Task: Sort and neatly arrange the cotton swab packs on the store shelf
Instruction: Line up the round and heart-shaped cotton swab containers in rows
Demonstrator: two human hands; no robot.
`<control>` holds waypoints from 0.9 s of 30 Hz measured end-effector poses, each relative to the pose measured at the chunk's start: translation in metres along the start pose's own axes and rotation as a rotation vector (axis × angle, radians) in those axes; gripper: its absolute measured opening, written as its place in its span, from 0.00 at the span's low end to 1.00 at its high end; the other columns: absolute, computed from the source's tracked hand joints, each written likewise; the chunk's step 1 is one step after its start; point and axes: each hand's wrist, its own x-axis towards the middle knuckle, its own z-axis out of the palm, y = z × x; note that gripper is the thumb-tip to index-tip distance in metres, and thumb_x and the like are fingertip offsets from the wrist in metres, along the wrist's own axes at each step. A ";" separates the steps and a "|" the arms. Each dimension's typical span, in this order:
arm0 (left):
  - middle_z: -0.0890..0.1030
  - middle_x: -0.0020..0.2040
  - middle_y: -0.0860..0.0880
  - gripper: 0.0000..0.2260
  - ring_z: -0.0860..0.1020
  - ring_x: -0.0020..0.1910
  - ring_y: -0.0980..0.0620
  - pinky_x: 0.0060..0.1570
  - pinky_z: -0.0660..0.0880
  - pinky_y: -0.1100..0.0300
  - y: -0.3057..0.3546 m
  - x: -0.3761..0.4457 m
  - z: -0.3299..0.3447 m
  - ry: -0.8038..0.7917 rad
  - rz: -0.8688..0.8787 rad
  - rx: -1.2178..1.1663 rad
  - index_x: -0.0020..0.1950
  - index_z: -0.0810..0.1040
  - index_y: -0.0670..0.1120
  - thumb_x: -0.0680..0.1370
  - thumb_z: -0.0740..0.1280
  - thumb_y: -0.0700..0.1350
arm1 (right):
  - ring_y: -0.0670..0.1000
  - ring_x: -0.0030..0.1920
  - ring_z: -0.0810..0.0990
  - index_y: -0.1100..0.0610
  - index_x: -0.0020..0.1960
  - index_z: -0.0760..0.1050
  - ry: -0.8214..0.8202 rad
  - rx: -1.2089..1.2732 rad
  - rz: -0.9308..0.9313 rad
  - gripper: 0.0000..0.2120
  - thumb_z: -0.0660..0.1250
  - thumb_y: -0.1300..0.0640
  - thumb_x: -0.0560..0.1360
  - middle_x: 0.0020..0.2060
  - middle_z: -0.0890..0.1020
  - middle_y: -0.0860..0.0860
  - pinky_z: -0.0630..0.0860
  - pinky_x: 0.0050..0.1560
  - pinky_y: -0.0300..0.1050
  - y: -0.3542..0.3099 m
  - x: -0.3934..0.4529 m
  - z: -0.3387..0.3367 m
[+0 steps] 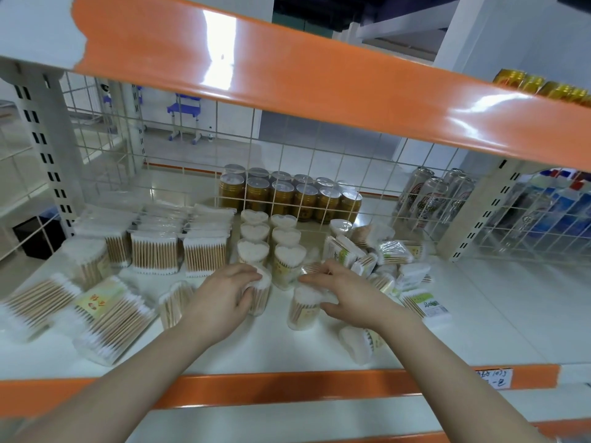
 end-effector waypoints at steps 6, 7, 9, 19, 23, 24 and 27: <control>0.80 0.57 0.46 0.26 0.77 0.57 0.45 0.58 0.64 0.61 -0.003 0.001 0.002 0.002 0.017 0.001 0.55 0.81 0.42 0.71 0.51 0.53 | 0.50 0.60 0.70 0.53 0.70 0.65 0.090 -0.035 0.056 0.26 0.67 0.51 0.74 0.63 0.69 0.50 0.70 0.56 0.41 -0.002 0.001 0.003; 0.80 0.57 0.46 0.23 0.76 0.57 0.45 0.59 0.64 0.61 -0.003 0.001 0.003 0.005 0.011 0.000 0.55 0.81 0.42 0.72 0.53 0.51 | 0.50 0.60 0.71 0.54 0.70 0.65 0.116 -0.040 0.091 0.27 0.67 0.49 0.74 0.63 0.69 0.50 0.69 0.56 0.41 -0.002 0.002 0.005; 0.79 0.57 0.46 0.19 0.76 0.58 0.45 0.59 0.63 0.62 -0.002 0.001 0.003 0.005 -0.002 0.003 0.56 0.81 0.42 0.72 0.57 0.46 | 0.50 0.60 0.71 0.53 0.70 0.65 0.161 -0.029 0.162 0.28 0.67 0.46 0.73 0.63 0.70 0.50 0.69 0.55 0.41 -0.003 0.004 0.009; 0.83 0.49 0.45 0.20 0.81 0.47 0.43 0.52 0.70 0.57 -0.004 0.000 0.003 0.004 0.085 0.067 0.49 0.83 0.41 0.71 0.55 0.47 | 0.52 0.59 0.72 0.50 0.70 0.64 0.198 -0.034 0.200 0.26 0.66 0.50 0.74 0.62 0.69 0.50 0.72 0.50 0.44 -0.009 -0.003 0.011; 0.82 0.50 0.45 0.21 0.81 0.49 0.44 0.53 0.69 0.57 -0.006 0.002 0.003 0.012 0.077 0.051 0.50 0.83 0.41 0.71 0.54 0.48 | 0.51 0.56 0.74 0.54 0.67 0.68 0.279 0.039 0.254 0.23 0.66 0.48 0.74 0.60 0.71 0.51 0.69 0.50 0.41 -0.018 0.001 0.017; 0.82 0.50 0.45 0.21 0.81 0.49 0.43 0.52 0.69 0.57 -0.007 0.002 0.004 0.015 0.081 0.051 0.50 0.83 0.41 0.71 0.54 0.48 | 0.52 0.55 0.75 0.55 0.65 0.69 0.301 0.072 0.275 0.23 0.67 0.48 0.74 0.60 0.72 0.52 0.70 0.50 0.41 -0.021 0.003 0.020; 0.82 0.52 0.45 0.22 0.80 0.51 0.43 0.54 0.68 0.57 -0.008 0.001 0.005 0.016 0.078 0.030 0.52 0.82 0.41 0.72 0.53 0.50 | 0.52 0.49 0.76 0.57 0.62 0.70 0.358 0.167 0.332 0.22 0.70 0.50 0.72 0.58 0.72 0.53 0.71 0.47 0.41 -0.027 0.006 0.026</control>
